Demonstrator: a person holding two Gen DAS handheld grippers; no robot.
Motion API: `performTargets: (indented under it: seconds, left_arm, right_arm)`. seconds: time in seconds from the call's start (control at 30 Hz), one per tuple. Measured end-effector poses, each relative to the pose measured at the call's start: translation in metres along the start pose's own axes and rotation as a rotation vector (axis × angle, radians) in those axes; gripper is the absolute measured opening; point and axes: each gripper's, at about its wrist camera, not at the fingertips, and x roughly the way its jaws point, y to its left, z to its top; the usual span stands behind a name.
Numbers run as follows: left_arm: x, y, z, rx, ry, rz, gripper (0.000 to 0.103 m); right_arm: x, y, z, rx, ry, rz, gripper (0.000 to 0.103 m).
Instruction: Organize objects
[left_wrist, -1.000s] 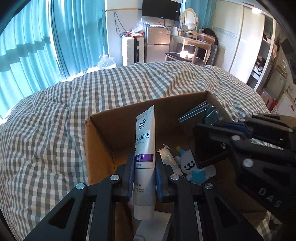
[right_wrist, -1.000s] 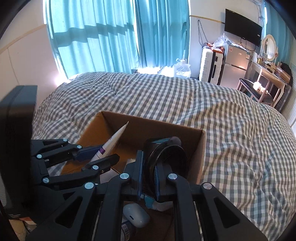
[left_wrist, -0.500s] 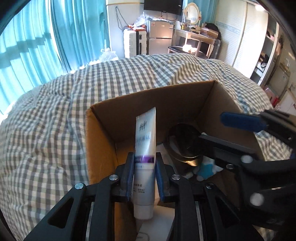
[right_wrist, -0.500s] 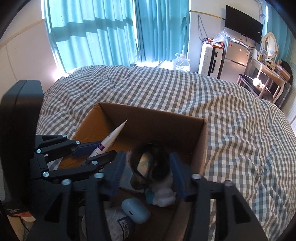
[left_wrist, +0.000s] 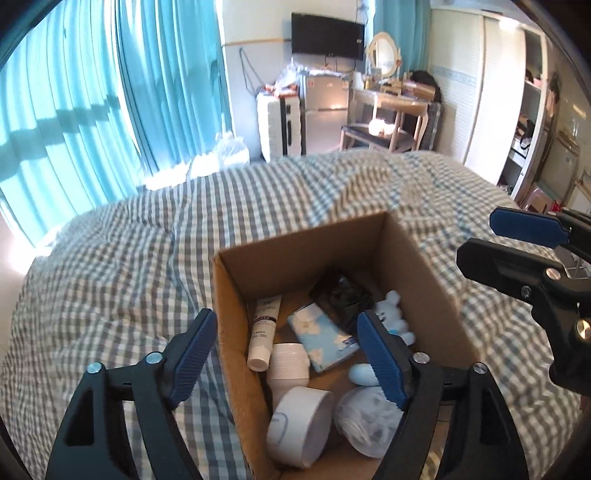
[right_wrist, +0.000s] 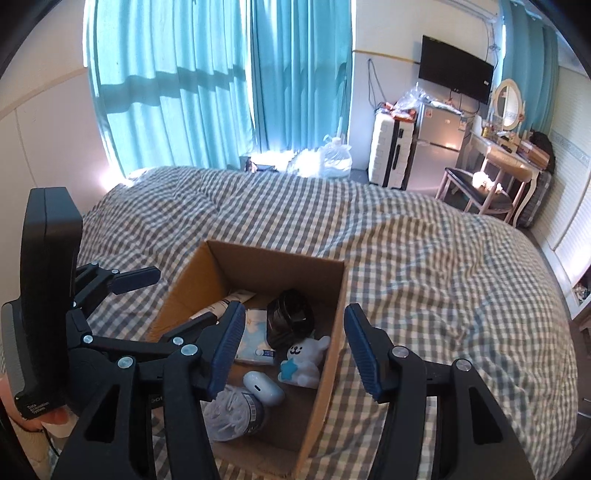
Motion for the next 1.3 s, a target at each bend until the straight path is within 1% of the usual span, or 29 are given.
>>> performTargets:
  seconds: [0.1,0.17,0.3,0.4,0.5,0.57,0.63,0.67,0.7,0.73,0.77,0.87,0.97,1.07,1.17,1.23,1.3]
  left_arm:
    - [-0.027,-0.006,0.006,0.003,-0.041,0.008,0.085]
    - [-0.049,-0.008,0.008,0.006,-0.08,0.026,0.086]
    - [-0.089,-0.01,0.012,-0.002,-0.147,0.041,0.089]
    - [-0.129,-0.011,0.011,-0.017,-0.216,0.066,0.09]
    - [-0.167,-0.011,0.008,-0.031,-0.286,0.09,0.094]
    - [-0.193,-0.012,0.005,-0.035,-0.328,0.106,0.097]
    - [-0.218,-0.015,0.003,-0.038,-0.37,0.121,0.1]
    - [-0.226,-0.016,0.002,-0.038,-0.379,0.121,0.102]
    - [-0.236,-0.018,0.0,-0.042,-0.391,0.12,0.102]
    - [-0.245,-0.019,-0.003,-0.047,-0.403,0.115,0.102]
    - [-0.255,-0.021,-0.007,-0.052,-0.417,0.109,0.103]
    - [-0.278,-0.026,-0.019,-0.053,-0.448,0.1,0.103]
    - [-0.299,-0.031,-0.035,-0.053,-0.494,0.126,0.103]
    - [-0.31,-0.036,-0.047,-0.034,-0.535,0.137,0.103]
    - [-0.315,-0.035,-0.056,-0.04,-0.558,0.161,0.103]
    - [-0.316,-0.033,-0.061,-0.063,-0.574,0.173,0.103]
    - [-0.311,-0.03,-0.066,-0.069,-0.568,0.18,0.103]
  right_arm:
    - [-0.029,0.005,0.001,-0.002,-0.042,-0.014,0.056]
    - [-0.051,0.008,0.003,-0.004,-0.074,-0.024,0.06]
    - [-0.096,0.014,0.005,-0.006,-0.151,-0.029,0.064]
    - [-0.133,0.019,0.004,-0.005,-0.209,-0.042,0.07]
    - [-0.171,0.026,0.001,-0.002,-0.27,-0.051,0.076]
    - [-0.195,0.031,-0.003,-0.002,-0.308,-0.063,0.082]
    - [-0.216,0.035,-0.008,-0.005,-0.336,-0.071,0.083]
    - [-0.227,0.039,-0.01,-0.011,-0.344,-0.076,0.083]
    - [-0.236,0.042,-0.012,-0.017,-0.35,-0.083,0.083]
    - [-0.245,0.044,-0.015,-0.023,-0.359,-0.093,0.085]
    - [-0.255,0.047,-0.018,-0.029,-0.373,-0.106,0.09]
    - [-0.279,0.053,-0.03,-0.035,-0.413,-0.13,0.096]
    - [-0.292,0.054,-0.046,-0.024,-0.438,-0.137,0.099]
    - [-0.296,0.055,-0.062,-0.001,-0.461,-0.123,0.1]
    - [-0.295,0.054,-0.07,0.034,-0.49,-0.132,0.1]
    - [-0.293,0.052,-0.074,0.048,-0.508,-0.128,0.1]
    - [-0.29,0.049,-0.082,0.061,-0.527,-0.129,0.1]
